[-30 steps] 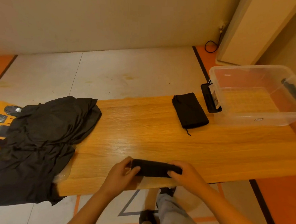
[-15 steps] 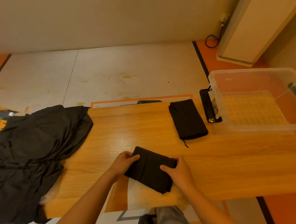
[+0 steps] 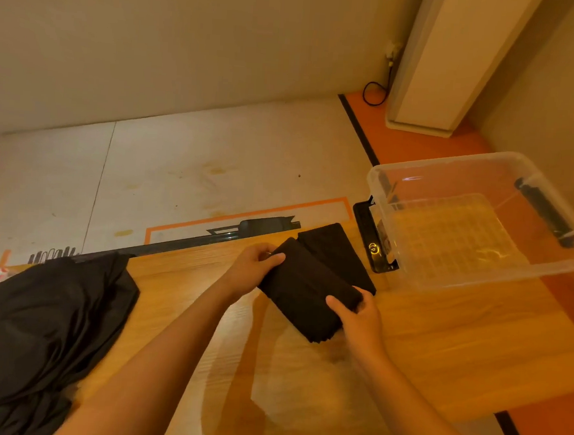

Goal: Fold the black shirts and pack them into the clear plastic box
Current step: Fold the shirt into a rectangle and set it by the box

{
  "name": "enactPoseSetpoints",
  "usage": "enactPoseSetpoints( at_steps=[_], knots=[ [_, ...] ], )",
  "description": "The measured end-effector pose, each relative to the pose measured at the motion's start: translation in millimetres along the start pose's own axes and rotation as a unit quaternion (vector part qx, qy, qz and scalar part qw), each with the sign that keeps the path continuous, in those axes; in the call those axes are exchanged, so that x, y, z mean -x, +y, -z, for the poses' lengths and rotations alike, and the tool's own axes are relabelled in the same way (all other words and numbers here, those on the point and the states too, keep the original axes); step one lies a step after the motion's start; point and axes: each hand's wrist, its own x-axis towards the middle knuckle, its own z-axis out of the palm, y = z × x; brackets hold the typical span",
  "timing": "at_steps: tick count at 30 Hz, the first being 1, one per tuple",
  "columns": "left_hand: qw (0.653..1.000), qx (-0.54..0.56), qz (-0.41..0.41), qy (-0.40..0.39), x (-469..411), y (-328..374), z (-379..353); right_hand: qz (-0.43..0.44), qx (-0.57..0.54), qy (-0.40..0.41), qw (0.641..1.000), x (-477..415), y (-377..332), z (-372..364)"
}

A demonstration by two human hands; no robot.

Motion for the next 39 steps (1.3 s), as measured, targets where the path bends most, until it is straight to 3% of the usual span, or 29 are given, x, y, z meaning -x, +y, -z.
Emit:
enactPoseSetpoints(
  at_steps=[8,15,20,25,29,31,35,39],
  knots=[
    [0.998,-0.038,-0.04,-0.019,-88.3,39.6,-35.8,-0.017,-0.141,0.083,0.986,-35.0,-21.9,1.0],
    [0.998,-0.054,0.012,0.026,-112.6,20.5,-57.0,-0.08,-0.134,0.12,0.98,-50.2,-3.2,-6.5],
    [0.991,-0.13,-0.013,0.025,-120.7,20.0,-59.0,-0.076,-0.123,0.11,0.983,-54.2,-2.2,-3.0],
    [0.988,-0.138,-0.056,0.041,-123.8,27.5,-60.3,-0.062,-0.143,0.111,0.982,-53.2,-6.1,-0.5],
    [0.98,-0.187,-0.059,0.032,-120.4,19.8,-60.2,-0.063,-0.088,0.113,0.988,-56.6,-2.0,8.3],
    [0.967,-0.242,-0.072,0.041,-120.5,18.7,-60.6,-0.066,-0.016,0.112,0.991,-56.7,2.5,12.3],
    [0.889,-0.441,-0.087,0.082,-122.9,23.1,-58.3,-0.042,0.054,0.126,0.99,-49.8,6.0,15.3],
    [0.862,-0.448,-0.177,0.158,-111.6,26.2,-56.0,0.08,0.185,0.125,0.971,-34.3,6.0,21.4]
  ],
)
